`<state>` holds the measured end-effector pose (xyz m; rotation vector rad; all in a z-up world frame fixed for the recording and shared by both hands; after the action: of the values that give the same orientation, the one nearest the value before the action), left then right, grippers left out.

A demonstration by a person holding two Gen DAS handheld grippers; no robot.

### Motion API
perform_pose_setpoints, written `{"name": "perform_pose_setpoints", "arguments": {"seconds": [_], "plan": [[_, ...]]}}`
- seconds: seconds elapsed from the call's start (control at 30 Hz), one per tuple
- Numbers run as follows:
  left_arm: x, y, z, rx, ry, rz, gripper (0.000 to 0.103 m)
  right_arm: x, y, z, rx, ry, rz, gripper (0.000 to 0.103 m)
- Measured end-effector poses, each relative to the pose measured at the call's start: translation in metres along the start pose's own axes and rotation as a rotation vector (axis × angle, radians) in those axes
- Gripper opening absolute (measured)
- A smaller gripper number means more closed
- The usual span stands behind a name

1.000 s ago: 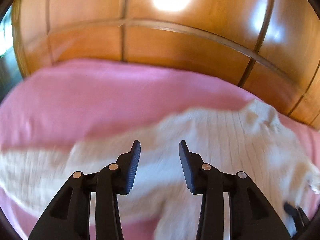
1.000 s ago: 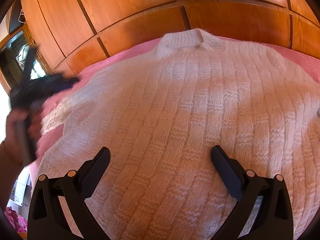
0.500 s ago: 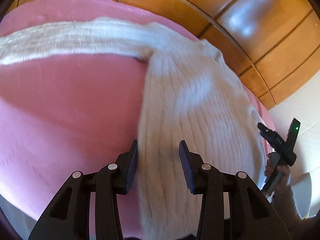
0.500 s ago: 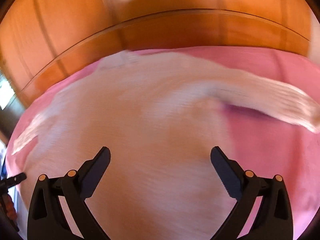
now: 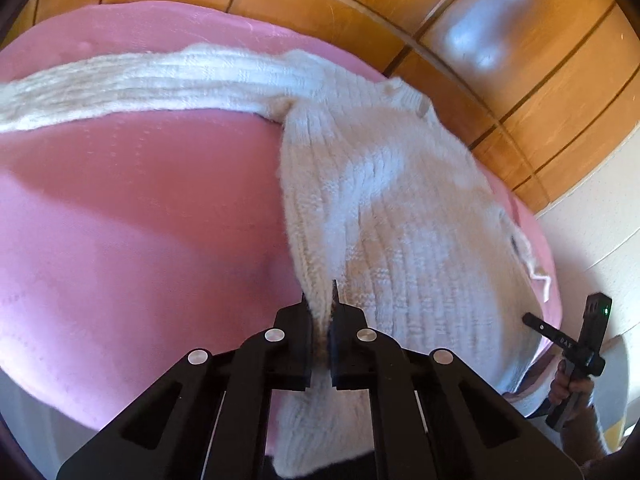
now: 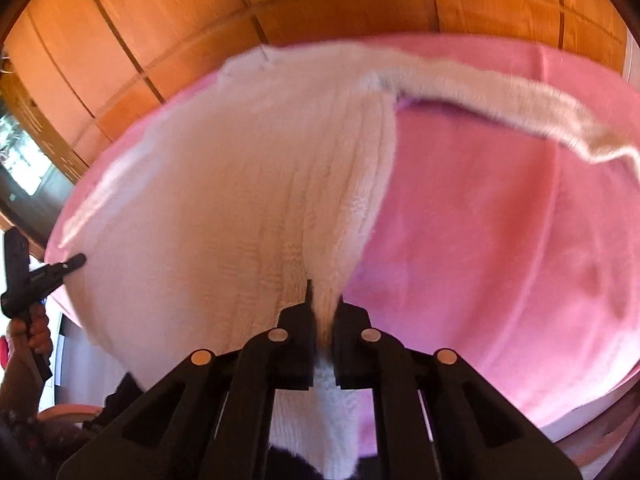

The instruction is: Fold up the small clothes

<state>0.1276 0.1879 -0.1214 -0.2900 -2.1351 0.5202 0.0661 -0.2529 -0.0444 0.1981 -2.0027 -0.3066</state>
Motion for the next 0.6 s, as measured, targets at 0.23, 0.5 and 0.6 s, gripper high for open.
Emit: {"name": "perform_pose_setpoints", "arguments": {"seconds": [0.23, 0.5, 0.6], "plan": [[-0.007, -0.002, 0.012, -0.080, 0.069, -0.110, 0.007, -0.016, -0.025, 0.022, 0.010, 0.085, 0.071, 0.006], [0.017, 0.003, -0.024, -0.051, -0.068, -0.223, 0.029, 0.032, -0.131, -0.023, -0.371, -0.141, 0.071, 0.050], [0.016, -0.016, -0.038, -0.067, -0.111, -0.202, 0.044, 0.053, -0.209, -0.043, -0.620, -0.284, 0.084, 0.055]]}}
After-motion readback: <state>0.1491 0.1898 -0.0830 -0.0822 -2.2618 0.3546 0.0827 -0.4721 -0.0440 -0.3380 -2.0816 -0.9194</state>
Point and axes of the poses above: each gripper's, at about its wrist camera, not at the fingertips, and x roughly against the way its jaws point, y to its left, z to its underside, the point moved 7 cm from there along -x, roughly the way its jaws point, and after that the axes turned 2 degrees about -x, right-handed, at the moved point
